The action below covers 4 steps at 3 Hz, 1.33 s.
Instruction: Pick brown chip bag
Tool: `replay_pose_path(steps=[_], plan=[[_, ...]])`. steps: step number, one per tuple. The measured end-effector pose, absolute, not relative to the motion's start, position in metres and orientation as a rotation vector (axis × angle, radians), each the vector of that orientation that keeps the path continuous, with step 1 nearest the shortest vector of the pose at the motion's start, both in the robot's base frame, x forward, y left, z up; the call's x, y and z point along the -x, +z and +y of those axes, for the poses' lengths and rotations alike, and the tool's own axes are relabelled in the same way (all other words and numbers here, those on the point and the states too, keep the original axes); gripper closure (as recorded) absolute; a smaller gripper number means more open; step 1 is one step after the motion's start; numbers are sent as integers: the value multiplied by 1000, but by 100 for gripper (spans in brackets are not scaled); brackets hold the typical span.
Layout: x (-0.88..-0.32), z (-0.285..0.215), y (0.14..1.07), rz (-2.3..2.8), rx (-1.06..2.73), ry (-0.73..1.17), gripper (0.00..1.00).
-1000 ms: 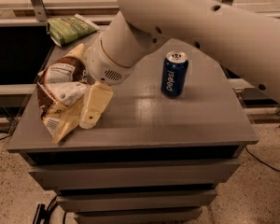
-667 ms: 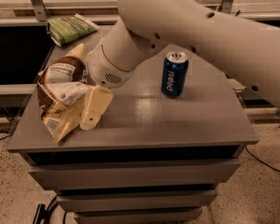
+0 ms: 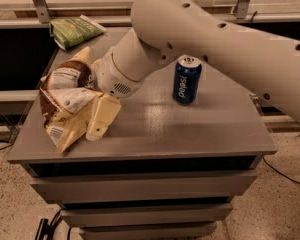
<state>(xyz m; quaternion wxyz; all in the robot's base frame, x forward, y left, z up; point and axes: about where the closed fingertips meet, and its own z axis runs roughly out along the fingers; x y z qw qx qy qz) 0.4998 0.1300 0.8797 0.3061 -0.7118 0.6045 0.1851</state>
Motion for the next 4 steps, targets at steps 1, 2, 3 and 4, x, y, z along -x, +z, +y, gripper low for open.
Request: replay_pose_path(steps=[1,2,3,4], plan=[[-503,134,876,1591,1879,510,0],[-504,135,872,1574,1852,547,0],[-506,135,871,1556,1841,566,0],[-505,137,873,1539,1835,580,17]])
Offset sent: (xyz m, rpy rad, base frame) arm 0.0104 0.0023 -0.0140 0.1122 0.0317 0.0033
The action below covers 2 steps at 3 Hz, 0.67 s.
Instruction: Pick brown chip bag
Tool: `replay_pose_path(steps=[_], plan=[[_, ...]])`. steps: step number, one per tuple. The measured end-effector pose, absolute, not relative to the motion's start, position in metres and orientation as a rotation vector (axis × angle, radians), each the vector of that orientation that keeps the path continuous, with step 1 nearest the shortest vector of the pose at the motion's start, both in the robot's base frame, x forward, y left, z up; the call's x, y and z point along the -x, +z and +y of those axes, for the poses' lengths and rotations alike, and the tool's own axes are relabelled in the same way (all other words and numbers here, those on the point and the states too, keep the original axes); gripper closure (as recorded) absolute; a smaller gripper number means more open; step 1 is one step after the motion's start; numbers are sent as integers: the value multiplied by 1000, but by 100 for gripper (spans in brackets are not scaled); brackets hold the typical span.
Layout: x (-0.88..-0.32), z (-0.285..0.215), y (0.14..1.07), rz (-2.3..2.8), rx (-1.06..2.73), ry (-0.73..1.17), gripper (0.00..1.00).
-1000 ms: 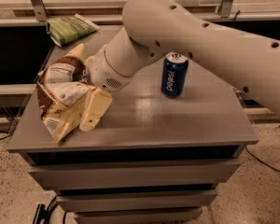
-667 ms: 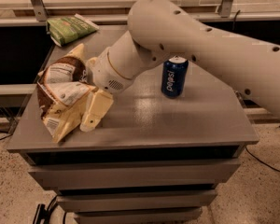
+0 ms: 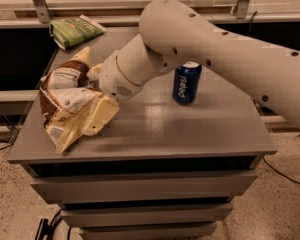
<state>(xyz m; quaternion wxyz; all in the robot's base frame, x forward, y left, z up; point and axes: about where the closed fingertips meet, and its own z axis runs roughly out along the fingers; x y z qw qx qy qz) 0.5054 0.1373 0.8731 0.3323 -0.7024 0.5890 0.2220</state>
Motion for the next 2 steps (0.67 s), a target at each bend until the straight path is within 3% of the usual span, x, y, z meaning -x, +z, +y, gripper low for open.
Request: replay_pose_path(steps=[2], plan=[[-504,140,880,1510,1812,631,64]])
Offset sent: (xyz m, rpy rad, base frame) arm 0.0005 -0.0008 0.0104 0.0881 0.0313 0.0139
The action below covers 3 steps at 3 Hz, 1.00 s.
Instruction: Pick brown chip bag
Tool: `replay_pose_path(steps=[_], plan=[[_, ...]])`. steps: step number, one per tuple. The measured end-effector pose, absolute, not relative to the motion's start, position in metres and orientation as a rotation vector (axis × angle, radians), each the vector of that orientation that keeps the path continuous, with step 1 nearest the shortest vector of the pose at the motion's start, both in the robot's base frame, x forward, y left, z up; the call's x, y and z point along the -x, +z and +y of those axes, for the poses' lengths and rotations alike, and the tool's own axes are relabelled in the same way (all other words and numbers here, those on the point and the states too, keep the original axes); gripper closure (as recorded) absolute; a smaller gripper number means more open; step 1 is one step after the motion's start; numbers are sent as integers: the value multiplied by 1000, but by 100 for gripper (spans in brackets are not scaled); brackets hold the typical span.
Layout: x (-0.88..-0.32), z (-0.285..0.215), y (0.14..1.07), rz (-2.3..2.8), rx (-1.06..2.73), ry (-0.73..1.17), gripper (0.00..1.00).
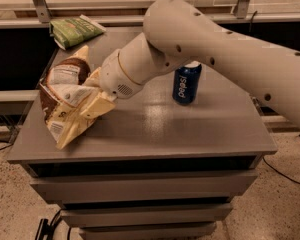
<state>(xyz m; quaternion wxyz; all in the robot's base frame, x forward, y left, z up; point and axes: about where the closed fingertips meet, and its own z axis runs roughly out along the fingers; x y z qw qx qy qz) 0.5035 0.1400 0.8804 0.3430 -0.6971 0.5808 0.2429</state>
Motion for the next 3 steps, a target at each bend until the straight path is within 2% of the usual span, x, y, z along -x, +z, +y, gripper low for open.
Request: replay_pose_path(steps=[1,2,3], plan=[[-505,140,883,1493,1782,687,88],[-508,139,895,1450,1753,710,100],[-511,138,914,1391,1733,693,100]])
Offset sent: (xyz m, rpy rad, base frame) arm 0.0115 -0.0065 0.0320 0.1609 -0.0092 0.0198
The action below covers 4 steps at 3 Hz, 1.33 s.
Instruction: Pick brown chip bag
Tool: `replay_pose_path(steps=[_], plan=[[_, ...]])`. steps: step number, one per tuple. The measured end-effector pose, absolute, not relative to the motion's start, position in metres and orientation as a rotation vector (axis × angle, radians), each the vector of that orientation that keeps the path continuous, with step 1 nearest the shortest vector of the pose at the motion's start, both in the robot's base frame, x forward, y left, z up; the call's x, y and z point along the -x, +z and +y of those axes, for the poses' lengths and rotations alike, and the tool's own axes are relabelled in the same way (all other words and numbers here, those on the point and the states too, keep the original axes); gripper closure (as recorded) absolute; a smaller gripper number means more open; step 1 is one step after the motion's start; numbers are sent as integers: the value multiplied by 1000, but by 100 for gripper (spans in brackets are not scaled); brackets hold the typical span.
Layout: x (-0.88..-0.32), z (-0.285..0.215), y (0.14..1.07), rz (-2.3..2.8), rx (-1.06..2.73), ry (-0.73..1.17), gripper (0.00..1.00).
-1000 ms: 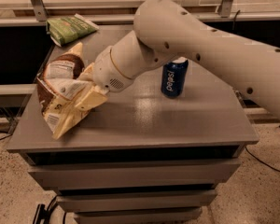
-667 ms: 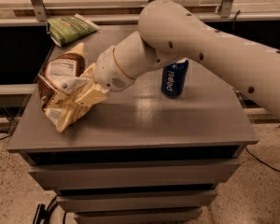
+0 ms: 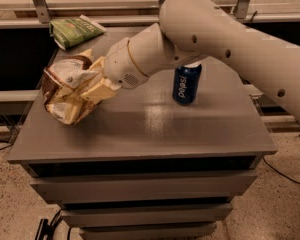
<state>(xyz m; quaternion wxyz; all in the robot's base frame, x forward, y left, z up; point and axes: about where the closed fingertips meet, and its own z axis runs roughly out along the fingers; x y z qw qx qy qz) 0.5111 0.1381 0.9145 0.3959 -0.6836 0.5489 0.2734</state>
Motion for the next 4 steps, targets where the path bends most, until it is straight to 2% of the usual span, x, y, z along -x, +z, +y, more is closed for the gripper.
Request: replay_pose_path(steps=[4], plan=[[-522,129,987,1171,1627,629,100]])
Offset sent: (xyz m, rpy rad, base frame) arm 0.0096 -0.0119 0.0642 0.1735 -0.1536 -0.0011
